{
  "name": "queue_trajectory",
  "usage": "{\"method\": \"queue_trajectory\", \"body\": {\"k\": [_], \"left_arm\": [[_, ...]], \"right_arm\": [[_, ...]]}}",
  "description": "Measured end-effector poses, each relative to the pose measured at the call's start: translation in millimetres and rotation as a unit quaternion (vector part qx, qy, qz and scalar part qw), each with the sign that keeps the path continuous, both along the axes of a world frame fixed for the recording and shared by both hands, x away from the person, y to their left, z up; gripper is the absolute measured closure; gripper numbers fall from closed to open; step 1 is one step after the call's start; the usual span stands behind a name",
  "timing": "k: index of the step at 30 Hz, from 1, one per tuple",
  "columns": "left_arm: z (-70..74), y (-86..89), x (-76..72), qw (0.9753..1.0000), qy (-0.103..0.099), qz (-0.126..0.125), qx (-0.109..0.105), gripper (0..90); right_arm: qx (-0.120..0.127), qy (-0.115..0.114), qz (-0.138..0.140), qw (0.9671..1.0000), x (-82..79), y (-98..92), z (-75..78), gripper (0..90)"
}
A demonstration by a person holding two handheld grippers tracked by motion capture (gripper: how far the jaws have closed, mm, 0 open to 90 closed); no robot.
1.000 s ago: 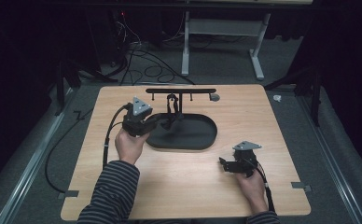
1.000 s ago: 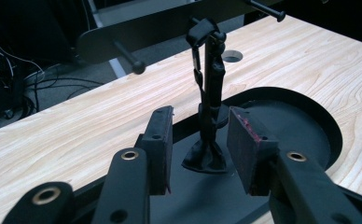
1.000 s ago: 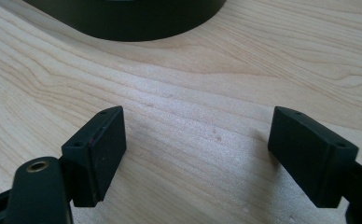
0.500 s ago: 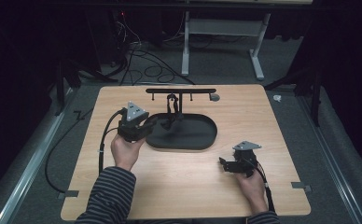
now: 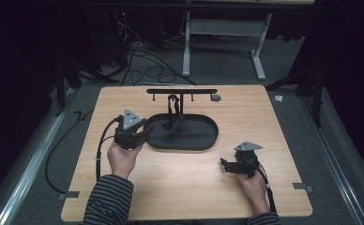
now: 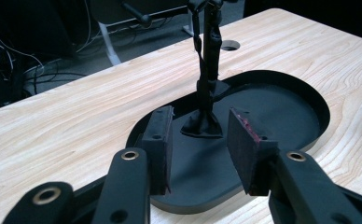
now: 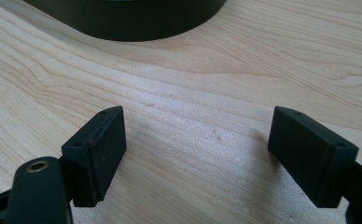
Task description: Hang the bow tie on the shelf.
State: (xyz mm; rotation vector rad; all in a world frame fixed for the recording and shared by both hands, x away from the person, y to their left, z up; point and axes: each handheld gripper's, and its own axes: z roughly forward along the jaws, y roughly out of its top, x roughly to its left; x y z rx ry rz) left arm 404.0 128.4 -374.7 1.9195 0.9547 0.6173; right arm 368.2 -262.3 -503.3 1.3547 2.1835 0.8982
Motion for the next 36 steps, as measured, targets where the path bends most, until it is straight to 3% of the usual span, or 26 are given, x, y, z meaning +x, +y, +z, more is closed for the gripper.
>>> {"method": "queue_trajectory", "body": {"k": [11,16,27,36], "left_arm": [[-2.9,7.3,-6.2,0.9999,0.006,-0.001,-0.011,61.3],[-8.4,7.9,-11.0,0.9999,0.011,-0.008,-0.004,61.4],[-15.9,18.5,-17.5,0.9995,0.021,-0.003,-0.021,61.7],[-27.4,16.1,-17.7,0.9990,0.034,-0.006,-0.029,61.7]], "right_arm": [[0.000,0.000,0.000,1.0000,0.0,0.0,0.0,20.5],[0.000,0.000,0.000,1.0000,0.0,0.0,0.0,20.5],[0.000,0.000,0.000,1.0000,0.0,0.0,0.0,20.5],[0.000,0.000,0.000,1.0000,0.0,0.0,0.0,20.5]]}}
